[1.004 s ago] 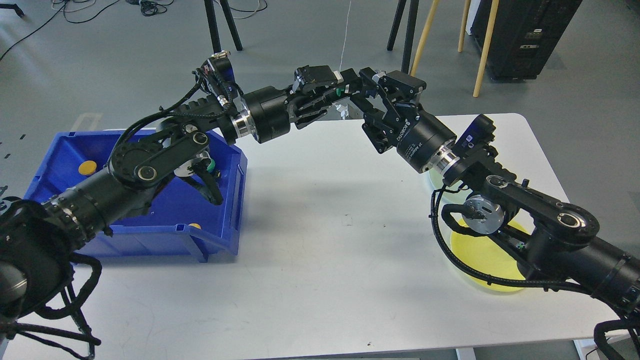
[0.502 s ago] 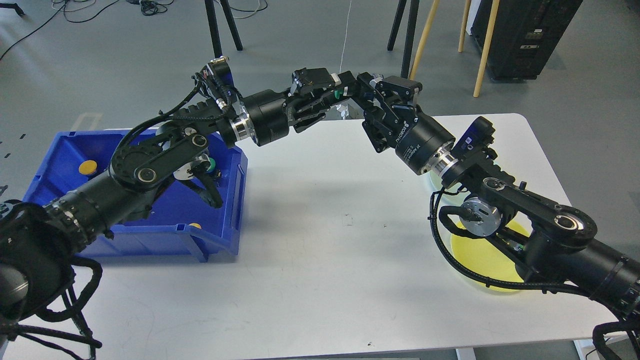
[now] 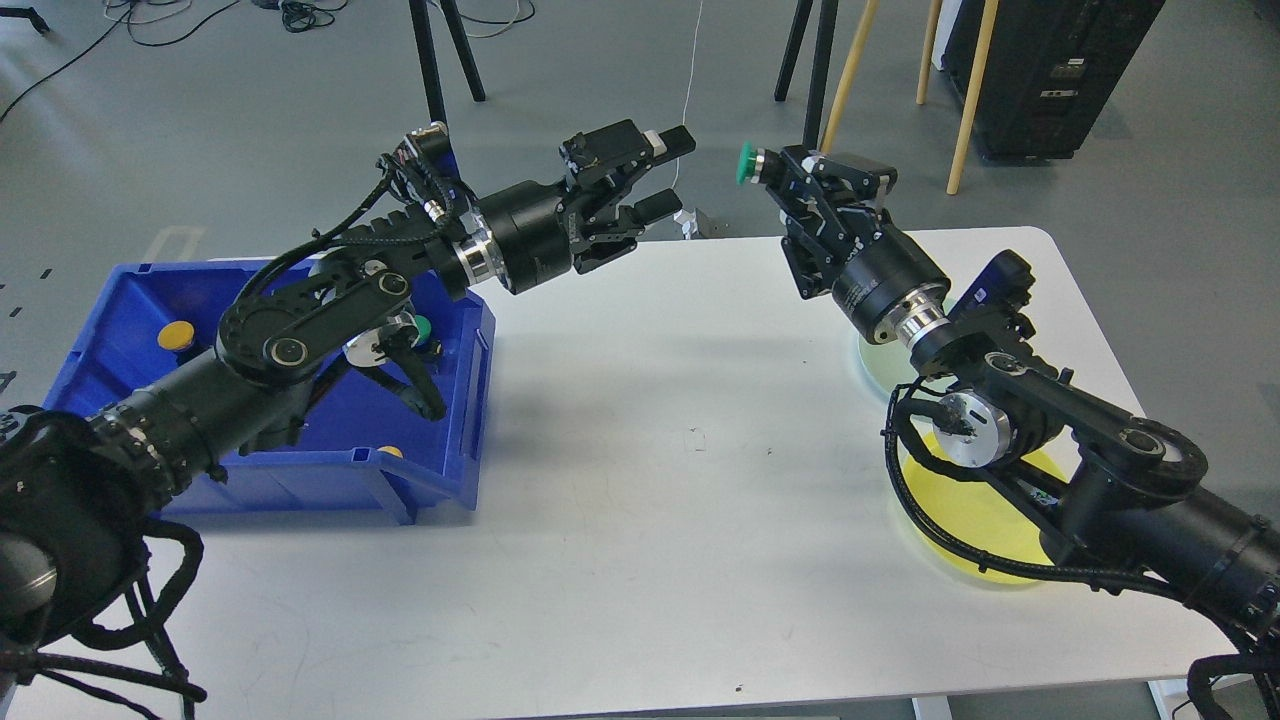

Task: Pass button and place on color plate

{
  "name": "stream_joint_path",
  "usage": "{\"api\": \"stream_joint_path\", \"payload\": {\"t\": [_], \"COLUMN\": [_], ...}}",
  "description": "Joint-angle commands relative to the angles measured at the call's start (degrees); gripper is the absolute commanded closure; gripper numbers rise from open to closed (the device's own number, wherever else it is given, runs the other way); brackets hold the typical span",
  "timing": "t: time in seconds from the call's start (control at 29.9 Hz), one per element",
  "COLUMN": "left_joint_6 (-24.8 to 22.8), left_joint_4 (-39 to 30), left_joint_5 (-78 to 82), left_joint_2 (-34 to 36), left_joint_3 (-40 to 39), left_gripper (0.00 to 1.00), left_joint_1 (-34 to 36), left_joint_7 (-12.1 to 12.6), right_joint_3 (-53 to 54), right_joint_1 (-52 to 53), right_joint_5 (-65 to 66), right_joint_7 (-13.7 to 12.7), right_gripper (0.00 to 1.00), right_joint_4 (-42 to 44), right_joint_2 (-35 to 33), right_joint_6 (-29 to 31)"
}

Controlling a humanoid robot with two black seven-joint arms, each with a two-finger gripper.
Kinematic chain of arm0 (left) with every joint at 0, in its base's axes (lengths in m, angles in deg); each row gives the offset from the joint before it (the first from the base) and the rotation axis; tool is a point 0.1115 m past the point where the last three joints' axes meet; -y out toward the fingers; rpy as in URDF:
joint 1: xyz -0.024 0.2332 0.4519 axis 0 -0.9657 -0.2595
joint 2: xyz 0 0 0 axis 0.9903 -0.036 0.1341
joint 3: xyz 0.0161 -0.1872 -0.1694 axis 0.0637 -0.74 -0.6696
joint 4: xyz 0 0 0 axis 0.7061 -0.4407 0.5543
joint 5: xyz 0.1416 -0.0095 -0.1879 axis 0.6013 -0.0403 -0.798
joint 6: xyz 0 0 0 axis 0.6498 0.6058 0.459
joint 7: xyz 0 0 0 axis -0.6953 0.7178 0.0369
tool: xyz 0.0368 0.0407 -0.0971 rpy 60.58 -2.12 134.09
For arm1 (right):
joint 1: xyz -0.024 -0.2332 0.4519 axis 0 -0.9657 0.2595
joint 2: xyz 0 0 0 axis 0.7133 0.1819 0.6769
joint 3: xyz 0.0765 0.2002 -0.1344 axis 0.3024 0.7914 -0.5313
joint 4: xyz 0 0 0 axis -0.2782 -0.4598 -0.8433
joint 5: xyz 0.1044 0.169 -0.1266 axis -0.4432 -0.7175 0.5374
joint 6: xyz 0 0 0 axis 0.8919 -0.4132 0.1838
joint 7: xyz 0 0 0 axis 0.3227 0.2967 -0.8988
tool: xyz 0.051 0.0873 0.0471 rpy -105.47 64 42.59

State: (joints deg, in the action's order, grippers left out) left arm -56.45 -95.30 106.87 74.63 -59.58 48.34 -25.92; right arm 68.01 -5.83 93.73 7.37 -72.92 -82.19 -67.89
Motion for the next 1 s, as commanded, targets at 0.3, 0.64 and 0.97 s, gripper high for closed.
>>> {"api": "stream_joint_path", "payload": {"t": [0.3, 0.64, 0.97], "left_joint_6": [0.0, 0.0, 0.0], "left_joint_4": [0.1, 0.0, -0.1], "left_joint_5": [0.0, -0.9, -3.0], "left_joint_2": [0.0, -0.1, 3.0], "left_joint_3": [-0.1, 0.0, -3.3], "left_gripper": [0.18, 0.18, 0.18], "left_joint_1": [-0.1, -0.2, 0.3], "left_joint_7": [0.0, 0.0, 0.0], "right_joint_3": [-0.2, 0.6, 1.9], "right_joint_1": [-0.1, 0.0, 1.2], "right_joint_5": [-14.3, -15.0, -15.0], "right_joint_7": [-13.3, -13.4, -12.8], "right_gripper": [0.99, 0.01, 0.01], "right_joint_4": [23.6, 25.5, 18.7], "right_joint_2": [3.7, 4.1, 0.9], "right_joint_6": [-9.0, -8.4, -0.8]}}
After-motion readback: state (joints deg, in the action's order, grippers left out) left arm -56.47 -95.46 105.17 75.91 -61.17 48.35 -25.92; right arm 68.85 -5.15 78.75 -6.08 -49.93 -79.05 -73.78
